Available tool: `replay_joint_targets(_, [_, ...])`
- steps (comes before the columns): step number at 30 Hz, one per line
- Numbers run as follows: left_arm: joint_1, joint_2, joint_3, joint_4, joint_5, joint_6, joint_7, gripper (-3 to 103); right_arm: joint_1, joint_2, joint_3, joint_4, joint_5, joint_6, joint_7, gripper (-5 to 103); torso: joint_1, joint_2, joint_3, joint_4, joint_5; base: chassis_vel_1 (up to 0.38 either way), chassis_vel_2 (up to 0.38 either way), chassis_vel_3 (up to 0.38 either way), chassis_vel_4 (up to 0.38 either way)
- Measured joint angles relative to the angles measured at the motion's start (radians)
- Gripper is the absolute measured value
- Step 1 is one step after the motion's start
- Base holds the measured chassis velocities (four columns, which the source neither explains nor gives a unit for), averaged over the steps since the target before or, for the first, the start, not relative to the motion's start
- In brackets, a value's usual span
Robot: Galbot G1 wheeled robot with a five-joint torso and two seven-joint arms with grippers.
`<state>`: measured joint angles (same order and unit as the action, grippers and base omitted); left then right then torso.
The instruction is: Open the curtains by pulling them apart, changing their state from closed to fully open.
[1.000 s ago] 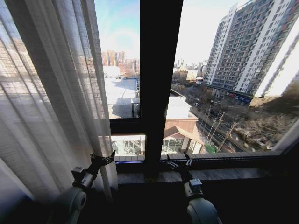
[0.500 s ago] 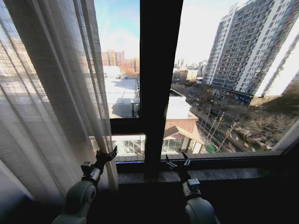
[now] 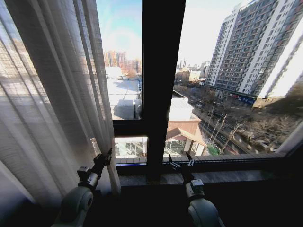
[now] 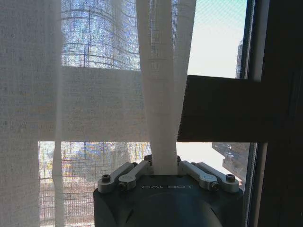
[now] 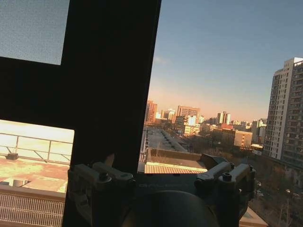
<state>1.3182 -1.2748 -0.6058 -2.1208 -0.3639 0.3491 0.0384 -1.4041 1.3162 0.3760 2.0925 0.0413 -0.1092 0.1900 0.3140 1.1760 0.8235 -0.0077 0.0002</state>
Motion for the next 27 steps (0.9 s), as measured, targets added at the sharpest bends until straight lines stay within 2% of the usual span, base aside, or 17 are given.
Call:
replay_joint_targets(1, [0.008,-0.001,-0.007,-0.007,0.0,-0.006,0.007,7,0.0,0.0,0.0,0.002,0.0,0.0,0.0,100,0.0,0.0,0.0,0.0,0.0001,0.0,0.0,0.0,0.0])
replay_joint_targets(2, [0.008,-0.001,-0.007,-0.007,0.0,-0.006,0.007,7,0.0,0.0,0.0,0.002,0.0,0.0,0.0,100,0.0,0.0,0.0,0.0,0.0001,0.0,0.0,0.0,0.0])
replay_joint_targets(3, [0.021,-0.003,-0.016,-0.02,0.0,-0.01,0.011,3,0.0,0.0,0.0,0.005,0.001,-0.001,0.0,100,0.0,0.0,0.0,-0.0001,0.0,0.0,0.0,0.0,0.0])
replay_joint_targets(6, [0.053,-0.012,-0.041,-0.056,-0.002,-0.012,0.018,1,0.001,0.0,-0.002,0.012,0.003,-0.003,0.0,100,0.0,0.0,0.0,0.0,0.0,0.0,0.0,0.0,0.0])
replay_joint_targets(7, [0.1,-0.027,-0.085,-0.118,-0.003,-0.013,0.022,0,0.002,-0.001,-0.01,0.025,0.012,-0.005,0.0,100,0.0,0.0,0.0,0.0001,0.0,0.0,0.0,0.0,0.0])
replay_joint_targets(9, [0.124,-0.031,-0.117,-0.165,-0.004,-0.013,0.022,0,0.003,-0.003,-0.024,0.038,0.02,-0.007,0.0,100,0.0,0.0,0.0,0.0001,0.0002,0.0,0.0,0.0,0.0])
replay_joint_targets(16, [0.154,-0.044,-0.134,-0.221,-0.004,0.003,0.018,0,-0.005,-0.013,-0.032,0.072,0.006,-0.035,-0.019,100,0.0,0.0,0.0,0.0,-0.0001,0.0,0.0,0.0,0.0])
replay_joint_targets(27, [0.183,-0.054,-0.142,-0.251,0.006,0.004,0.017,0,-0.01,-0.02,-0.043,0.088,-0.019,-0.031,-0.021,100,0.0,0.0,0.0,-0.0001,0.0001,0.009,0.012,-0.007,-0.012])
